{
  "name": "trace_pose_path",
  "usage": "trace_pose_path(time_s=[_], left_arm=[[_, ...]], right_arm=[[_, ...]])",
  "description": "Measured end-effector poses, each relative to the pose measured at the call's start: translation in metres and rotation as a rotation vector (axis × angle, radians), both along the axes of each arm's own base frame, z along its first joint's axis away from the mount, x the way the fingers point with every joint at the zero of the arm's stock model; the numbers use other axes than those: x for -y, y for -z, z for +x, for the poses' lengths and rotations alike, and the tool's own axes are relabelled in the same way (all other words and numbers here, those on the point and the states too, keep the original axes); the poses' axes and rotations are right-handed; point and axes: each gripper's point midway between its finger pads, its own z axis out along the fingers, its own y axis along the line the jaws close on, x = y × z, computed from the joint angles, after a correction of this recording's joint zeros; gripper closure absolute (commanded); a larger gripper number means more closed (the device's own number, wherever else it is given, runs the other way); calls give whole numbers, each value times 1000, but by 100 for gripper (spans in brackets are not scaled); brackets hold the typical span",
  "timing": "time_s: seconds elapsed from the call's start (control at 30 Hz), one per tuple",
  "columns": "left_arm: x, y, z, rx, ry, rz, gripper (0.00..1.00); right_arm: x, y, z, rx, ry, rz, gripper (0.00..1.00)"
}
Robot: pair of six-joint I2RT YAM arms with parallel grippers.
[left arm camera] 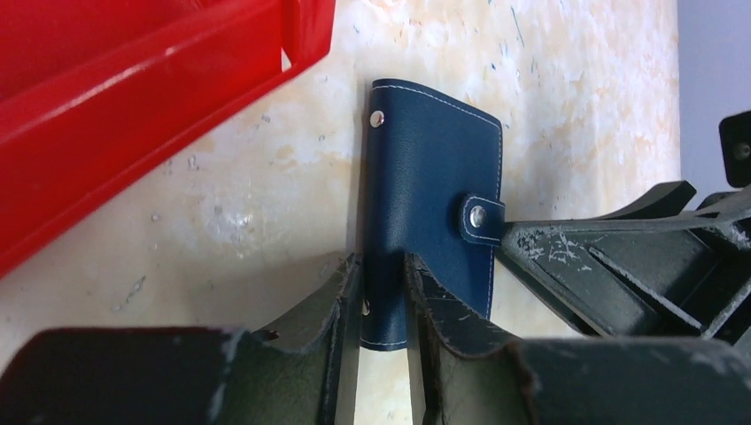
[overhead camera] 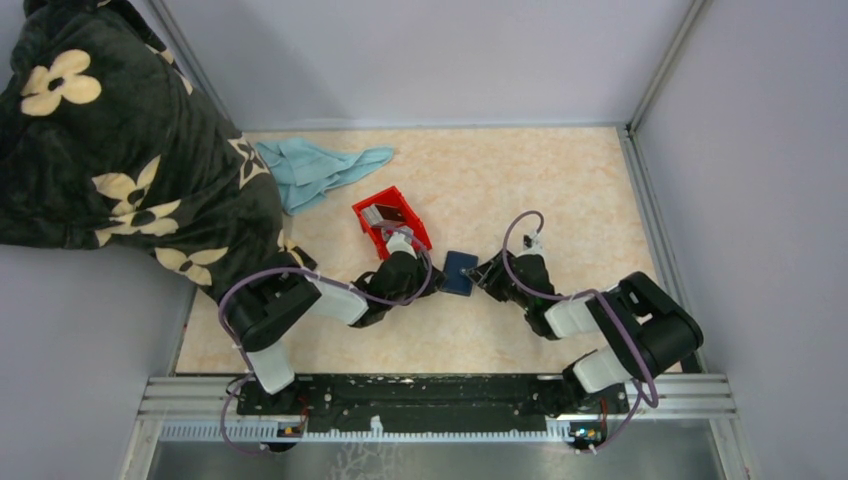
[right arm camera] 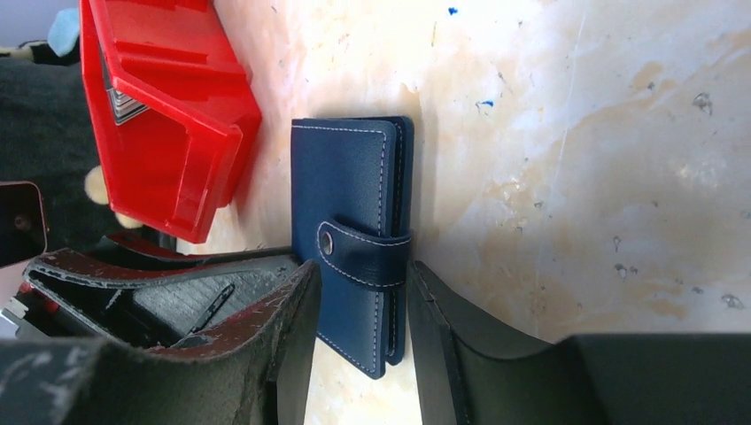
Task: Put the credit cards into the card holder
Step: Move the card holder to the center of the board.
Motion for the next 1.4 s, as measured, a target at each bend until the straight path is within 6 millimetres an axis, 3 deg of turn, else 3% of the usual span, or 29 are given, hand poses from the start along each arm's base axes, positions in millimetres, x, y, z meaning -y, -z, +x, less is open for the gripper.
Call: trace_pose_path(time_s=[0.63, 1.4], left_arm=[[4, 3, 19, -49, -38, 6, 71], [-1, 6, 24, -110, -45, -13, 71]], right_arm=[[-2, 0, 32, 18, -26, -121, 57], [-9, 2, 59, -11, -144, -315, 56]])
